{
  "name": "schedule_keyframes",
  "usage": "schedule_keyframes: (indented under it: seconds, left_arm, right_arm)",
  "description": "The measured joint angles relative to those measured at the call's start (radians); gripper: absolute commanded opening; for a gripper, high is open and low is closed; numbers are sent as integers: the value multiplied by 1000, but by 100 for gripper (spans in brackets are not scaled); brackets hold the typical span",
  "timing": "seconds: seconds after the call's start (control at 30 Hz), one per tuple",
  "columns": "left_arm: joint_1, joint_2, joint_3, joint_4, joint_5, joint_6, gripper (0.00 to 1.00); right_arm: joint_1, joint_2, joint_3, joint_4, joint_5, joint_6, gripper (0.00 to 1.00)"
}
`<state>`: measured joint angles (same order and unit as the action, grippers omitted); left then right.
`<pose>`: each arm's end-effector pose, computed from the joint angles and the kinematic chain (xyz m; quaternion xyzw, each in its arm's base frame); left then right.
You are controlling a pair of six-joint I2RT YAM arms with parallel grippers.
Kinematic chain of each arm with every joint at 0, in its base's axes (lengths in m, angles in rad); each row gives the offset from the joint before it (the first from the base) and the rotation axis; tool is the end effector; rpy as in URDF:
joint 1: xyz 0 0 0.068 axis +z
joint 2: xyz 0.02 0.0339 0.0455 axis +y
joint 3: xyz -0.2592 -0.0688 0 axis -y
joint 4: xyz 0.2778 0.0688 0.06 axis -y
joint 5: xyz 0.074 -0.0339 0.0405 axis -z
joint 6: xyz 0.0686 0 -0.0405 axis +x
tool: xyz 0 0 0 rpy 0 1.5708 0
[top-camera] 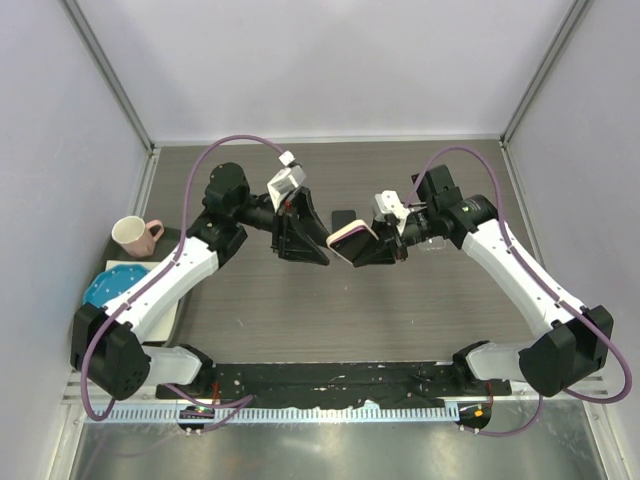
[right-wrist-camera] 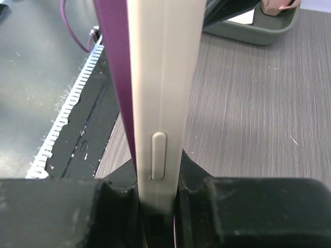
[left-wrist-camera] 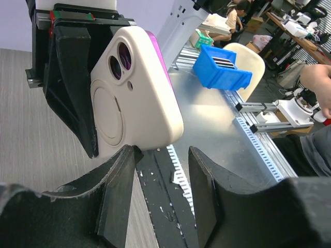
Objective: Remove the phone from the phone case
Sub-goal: Remove the phone case from the phone.
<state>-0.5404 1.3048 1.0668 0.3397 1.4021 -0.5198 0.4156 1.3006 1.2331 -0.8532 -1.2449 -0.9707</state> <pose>0.2405 -0.2232 0.3651 0.4839 0.5072 -0.6597 0.2707 0.2392 0.1766 0.3280 -0.6352 0.4733 0.4603 0.4009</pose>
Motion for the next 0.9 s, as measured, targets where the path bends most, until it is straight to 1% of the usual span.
schedule_keyframes:
  seconds: [0.2, 0.4, 0.5, 0.57, 0.7, 0.83, 0.87, 0.9]
  left_arm:
    - [0, 0, 7, -20, 1, 6, 53]
    - [0, 10, 29, -48, -8, 10, 54]
    - [-1, 15, 40, -76, -28, 43, 54]
    - [-1, 16, 67, -171, -51, 115, 54]
    - [-3, 18, 140, -395, -121, 319, 50]
    - [-3, 18, 150, -507, -141, 424, 44]
    - [-3, 18, 150, -527, -143, 437, 39]
    - [-3, 18, 150, -543, -145, 451, 36]
  right_arm:
    - [-1, 0, -25, 27, -26, 26, 1]
    - [-8, -3, -54, 52, -31, 27, 1]
    - [-8, -5, -68, 55, -15, 30, 1]
    - [-8, -5, -75, 59, -5, 32, 1]
    - [-8, -10, -82, 65, 0, 35, 1]
    - [-8, -19, -89, 74, 2, 46, 1]
    - [-8, -19, -89, 76, 2, 48, 1]
    - [-8, -19, -89, 79, 2, 51, 1]
